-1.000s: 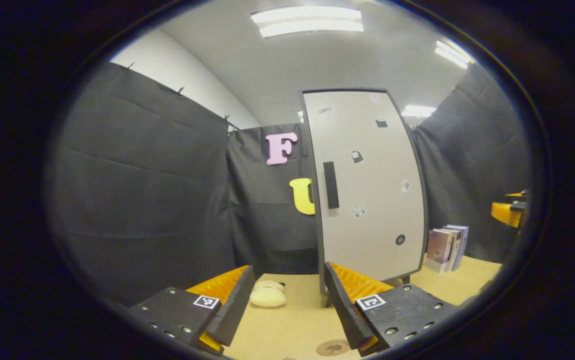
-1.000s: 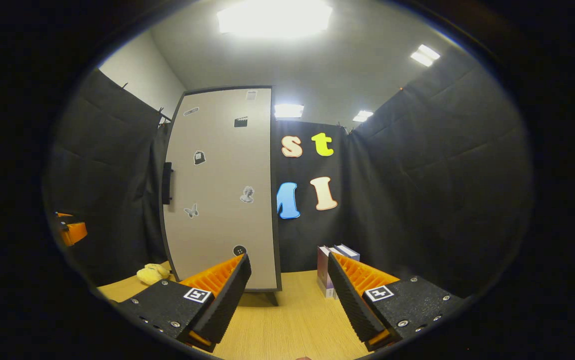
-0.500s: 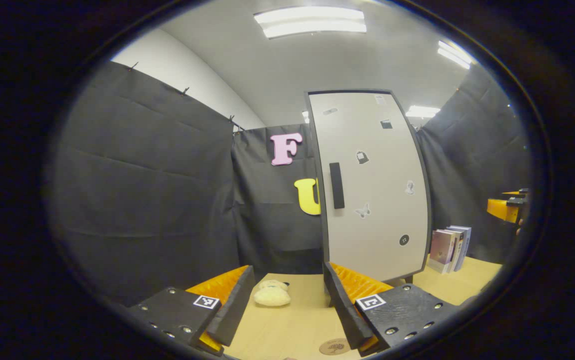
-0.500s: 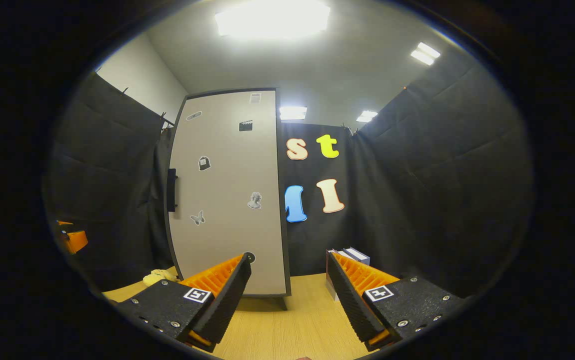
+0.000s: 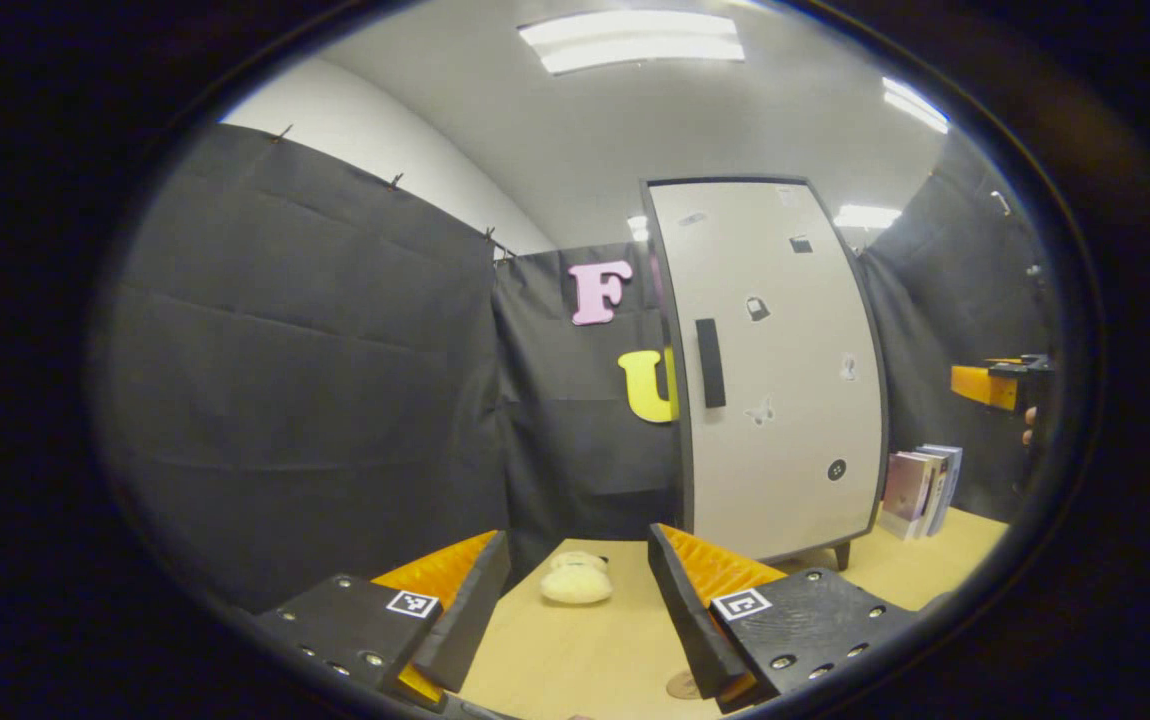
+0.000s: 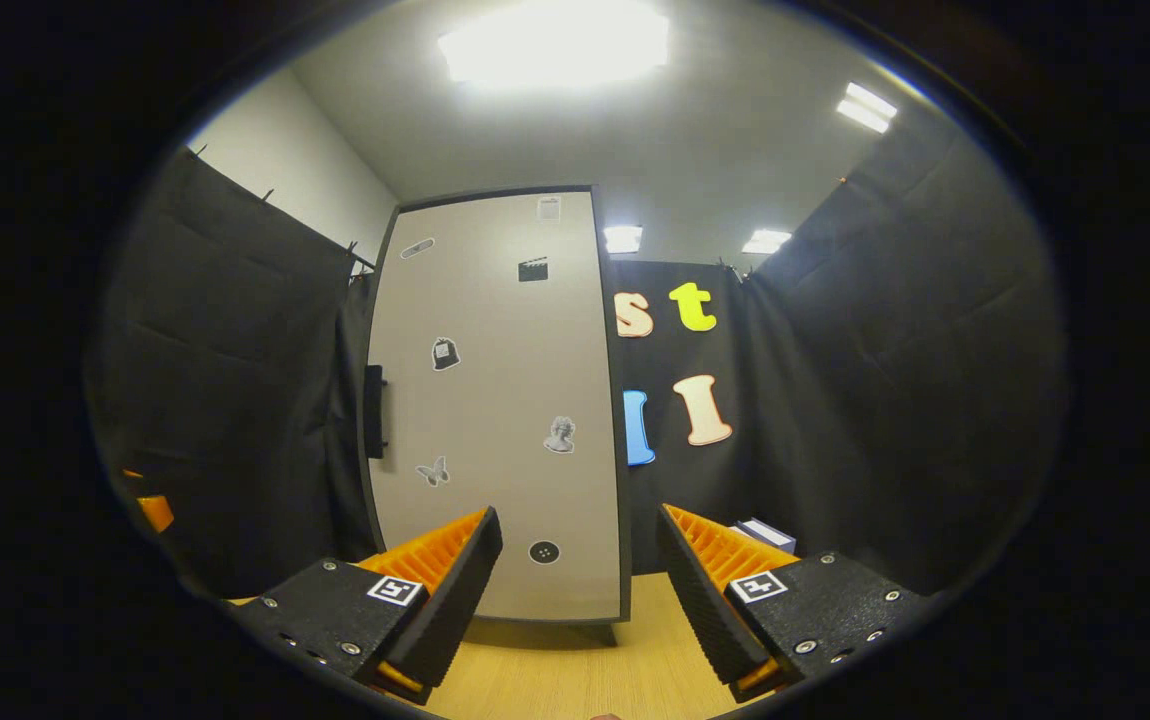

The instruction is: Open the cabinet door with the right hand, grasp the bottle in the cabinet with the left hand and place it on the coaster, then close the cabinet door with the right hand.

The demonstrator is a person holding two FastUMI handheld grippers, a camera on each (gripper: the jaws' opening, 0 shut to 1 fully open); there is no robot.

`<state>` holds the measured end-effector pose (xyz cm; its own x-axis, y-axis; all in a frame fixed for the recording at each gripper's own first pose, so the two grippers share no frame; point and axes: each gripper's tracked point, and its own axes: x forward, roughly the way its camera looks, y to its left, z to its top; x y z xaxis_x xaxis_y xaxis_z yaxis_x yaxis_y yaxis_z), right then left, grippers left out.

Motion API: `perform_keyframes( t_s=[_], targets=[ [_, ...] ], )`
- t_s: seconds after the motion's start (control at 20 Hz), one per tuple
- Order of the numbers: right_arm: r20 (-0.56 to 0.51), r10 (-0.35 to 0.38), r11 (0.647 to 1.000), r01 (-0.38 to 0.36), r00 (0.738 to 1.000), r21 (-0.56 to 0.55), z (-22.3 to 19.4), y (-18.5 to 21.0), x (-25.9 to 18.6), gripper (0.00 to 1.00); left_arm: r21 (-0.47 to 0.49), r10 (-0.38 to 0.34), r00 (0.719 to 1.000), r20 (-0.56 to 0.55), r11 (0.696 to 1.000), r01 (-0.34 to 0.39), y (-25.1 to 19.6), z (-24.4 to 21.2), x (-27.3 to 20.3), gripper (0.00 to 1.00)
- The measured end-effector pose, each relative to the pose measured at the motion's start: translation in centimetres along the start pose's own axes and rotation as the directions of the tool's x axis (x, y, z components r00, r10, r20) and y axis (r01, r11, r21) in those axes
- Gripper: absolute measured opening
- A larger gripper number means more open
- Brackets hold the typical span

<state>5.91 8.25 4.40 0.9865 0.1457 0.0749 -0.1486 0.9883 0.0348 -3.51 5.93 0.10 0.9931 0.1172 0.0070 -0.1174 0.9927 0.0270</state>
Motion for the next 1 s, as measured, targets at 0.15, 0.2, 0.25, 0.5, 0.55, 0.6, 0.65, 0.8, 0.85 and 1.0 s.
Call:
perform_keyframes(
  t_s=[0.15,0.2,0.25,0.5,0.55,0.6,0.65,0.8,0.85,1.0],
  targets=[
    [0.007,0.027,1.000,-0.027,1.000,0.008,0.4,1.8,1.3,0.94,0.008,0.026,1.000,-0.002,1.000,-0.026,1.3,-0.1,-0.5,0.84],
    [0.008,0.037,0.999,-0.037,0.999,0.010,0.5,2.4,1.8,0.94,0.013,0.034,0.999,-0.003,0.999,-0.034,1.7,-0.1,-0.7,0.83],
    [0.006,0.046,0.999,-0.046,0.999,0.011,0.5,3.0,2.2,0.95,0.017,0.043,0.999,-0.004,0.999,-0.043,2.2,-0.2,-1.0,0.83],
    [0.013,0.101,0.995,-0.101,0.995,0.021,1.0,6.6,4.3,0.95,0.010,0.086,0.996,-0.012,0.996,-0.086,4.4,-0.6,-2.1,0.84],
    [0.016,0.110,0.994,-0.111,0.994,0.022,1.2,7.4,4.7,0.96,0.011,0.096,0.995,-0.012,0.995,-0.095,4.9,-0.6,-2.3,0.84],
    [0.020,0.120,0.992,-0.120,0.993,0.023,1.5,8.2,5.3,0.95,0.013,0.106,0.994,-0.012,0.994,-0.105,5.3,-0.7,-2.5,0.84],
    [0.026,0.127,0.991,-0.128,0.992,0.025,1.8,8.8,5.8,0.95,0.016,0.117,0.993,-0.012,0.993,-0.116,5.7,-0.8,-2.6,0.84],
    [0.040,0.154,0.987,-0.156,0.987,0.040,2.7,11.0,7.6,0.96,0.010,0.147,0.989,-0.020,0.989,-0.147,7.4,-1.1,-3.1,0.84],
    [0.040,0.162,0.986,-0.163,0.986,0.045,2.9,11.9,8.3,0.96,0.007,0.157,0.987,-0.022,0.988,-0.157,8.1,-1.3,-3.5,0.84],
    [0.035,0.193,0.979,-0.195,0.981,0.054,3.3,14.5,10.1,0.94,0.006,0.191,0.981,-0.024,0.982,-0.191,10.0,-1.5,-4.3,0.83]
  ],
)
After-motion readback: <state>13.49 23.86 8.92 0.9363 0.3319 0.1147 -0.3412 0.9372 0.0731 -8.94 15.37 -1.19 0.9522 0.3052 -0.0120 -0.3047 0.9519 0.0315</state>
